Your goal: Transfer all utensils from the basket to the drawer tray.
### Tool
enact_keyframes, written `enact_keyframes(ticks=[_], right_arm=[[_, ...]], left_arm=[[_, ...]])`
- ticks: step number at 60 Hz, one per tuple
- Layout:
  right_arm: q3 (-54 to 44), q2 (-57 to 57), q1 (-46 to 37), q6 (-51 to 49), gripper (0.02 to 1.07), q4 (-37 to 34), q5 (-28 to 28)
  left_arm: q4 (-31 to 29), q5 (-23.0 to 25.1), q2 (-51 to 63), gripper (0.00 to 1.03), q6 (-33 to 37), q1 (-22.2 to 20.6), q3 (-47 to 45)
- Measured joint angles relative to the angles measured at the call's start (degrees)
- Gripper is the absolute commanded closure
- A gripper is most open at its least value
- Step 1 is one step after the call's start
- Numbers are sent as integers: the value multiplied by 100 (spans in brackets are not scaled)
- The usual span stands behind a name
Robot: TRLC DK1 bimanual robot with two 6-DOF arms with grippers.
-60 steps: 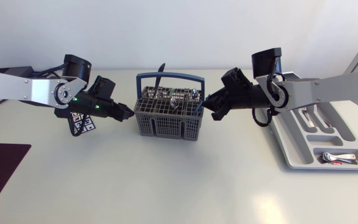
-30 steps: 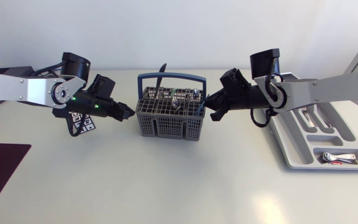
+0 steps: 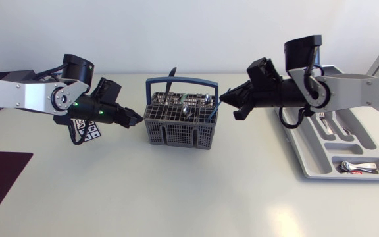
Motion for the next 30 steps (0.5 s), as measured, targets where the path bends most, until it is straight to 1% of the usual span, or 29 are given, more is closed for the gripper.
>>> enact_keyframes(ticks=[10, 17, 22, 30], right_arm=[[-37, -715, -243, -9, 100, -527, -201], [-52, -1241, -527, -70, 100, -1014, -457], [-52, -1547, -745, -149, 100, -1462, -568], [-37, -1917, -1163, -424, 101, -2437, -614]], left_arm=[[0, 13, -2, 60, 15, 0, 0], [0, 13, -2, 60, 15, -7, 0], [0, 13, -2, 60, 15, -28, 0], [0, 13, -11, 60, 15, -37, -4]])
